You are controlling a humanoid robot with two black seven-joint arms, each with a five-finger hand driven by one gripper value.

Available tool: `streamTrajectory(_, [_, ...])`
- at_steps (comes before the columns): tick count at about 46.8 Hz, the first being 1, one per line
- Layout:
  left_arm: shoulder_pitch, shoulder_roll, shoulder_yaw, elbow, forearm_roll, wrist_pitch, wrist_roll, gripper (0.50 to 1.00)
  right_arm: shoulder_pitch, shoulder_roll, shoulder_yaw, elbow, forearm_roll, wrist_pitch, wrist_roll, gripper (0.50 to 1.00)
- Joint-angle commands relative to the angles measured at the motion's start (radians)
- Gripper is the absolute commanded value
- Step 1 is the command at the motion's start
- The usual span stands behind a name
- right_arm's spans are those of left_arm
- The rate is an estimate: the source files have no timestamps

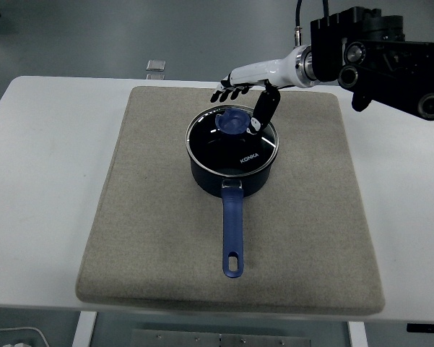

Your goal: Lift the pot lid and place it to the right of the pot.

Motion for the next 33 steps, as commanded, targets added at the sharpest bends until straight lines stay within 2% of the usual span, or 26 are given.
streamTrajectory(1, [0.000, 0.000, 0.000, 0.000, 0.001, 0.000, 0.000, 1.000, 0.000, 0.002, -0.002, -0.001, -0.016, -0.004, 0.000, 0.915])
streamTrajectory(28, [0.000, 0.000, 0.000, 0.000, 0.001, 0.000, 0.001, 1.000, 0.000, 0.008, -0.006, 0.001, -0.048, -0.006, 0.000, 0.901])
streamTrajectory(33, [0.000, 0.000, 0.000, 0.000, 0.001, 0.000, 0.000, 1.000, 0.000, 0.013, -0.006, 0.001, -0.048, -0.006, 0.000, 0.872])
